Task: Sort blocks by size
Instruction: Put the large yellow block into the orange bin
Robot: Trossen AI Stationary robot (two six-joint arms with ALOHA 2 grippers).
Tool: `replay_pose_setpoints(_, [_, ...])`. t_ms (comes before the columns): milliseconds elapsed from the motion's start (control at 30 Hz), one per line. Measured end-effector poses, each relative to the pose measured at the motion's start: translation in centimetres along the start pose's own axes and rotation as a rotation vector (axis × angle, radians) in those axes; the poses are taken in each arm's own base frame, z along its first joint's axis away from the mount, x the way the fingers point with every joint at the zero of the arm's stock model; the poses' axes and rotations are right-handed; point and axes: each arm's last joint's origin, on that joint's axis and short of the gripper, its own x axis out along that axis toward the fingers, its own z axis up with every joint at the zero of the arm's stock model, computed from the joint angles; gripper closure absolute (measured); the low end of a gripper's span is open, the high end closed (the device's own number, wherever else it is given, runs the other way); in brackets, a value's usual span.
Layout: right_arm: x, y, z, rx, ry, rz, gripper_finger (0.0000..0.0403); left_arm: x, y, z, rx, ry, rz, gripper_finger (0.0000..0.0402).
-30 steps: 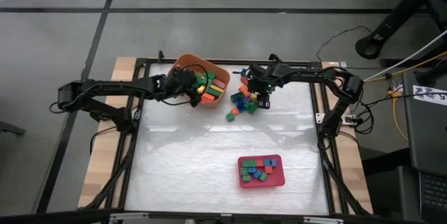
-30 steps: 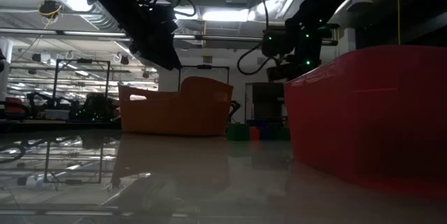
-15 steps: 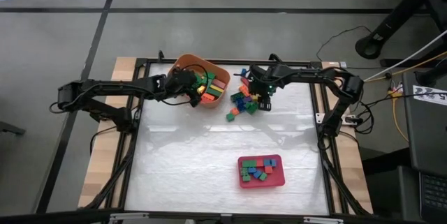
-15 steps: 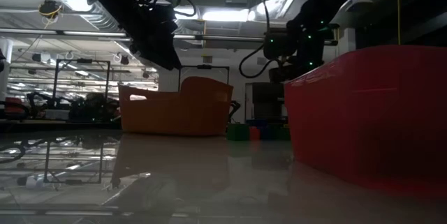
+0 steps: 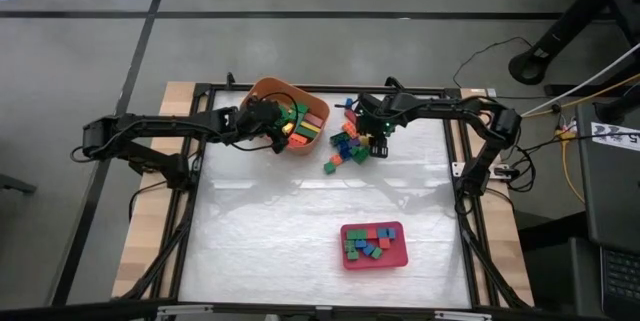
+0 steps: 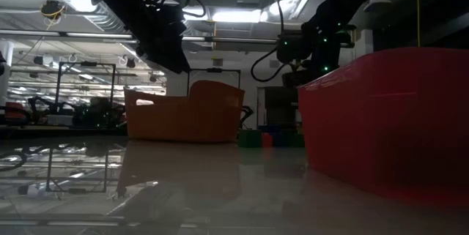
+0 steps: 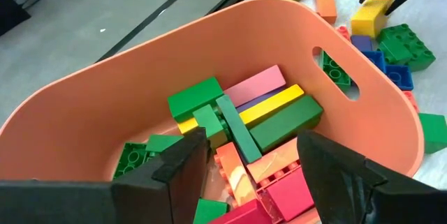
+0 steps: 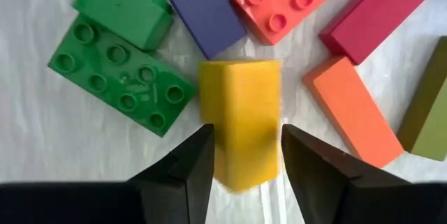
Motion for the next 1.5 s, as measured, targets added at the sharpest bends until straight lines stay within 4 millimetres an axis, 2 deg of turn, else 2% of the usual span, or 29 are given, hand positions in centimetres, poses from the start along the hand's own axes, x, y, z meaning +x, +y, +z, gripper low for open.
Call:
replay_pose_setpoints(200, [-0.6,-0.1,0.4,0.002,-0.006,0.005,0.0237,0.0,0.0,0.0,0.0,0.0,0.0,0.0192])
replay_pose_setpoints(633, [-0.6,-0.1,0.3,-0.007,-0.001,0.007,0.0237,0.0,0.0,0.0,0.0,0.0,0.0,0.0192])
replay_pose_setpoints(1133, [-0.1,-0.5,0.4,0.004,-0.021,0.043,0.0237,0.0,-0.1,0.0,0.001,0.0,-0.002,0.0192])
replay_pose_setpoints(1500, [1.1,-0.5,0.5,0.014,0.003,0.074,0.0237,-0.2,-0.6,-0.1,0.016,-0.003,-0.021,0.0192])
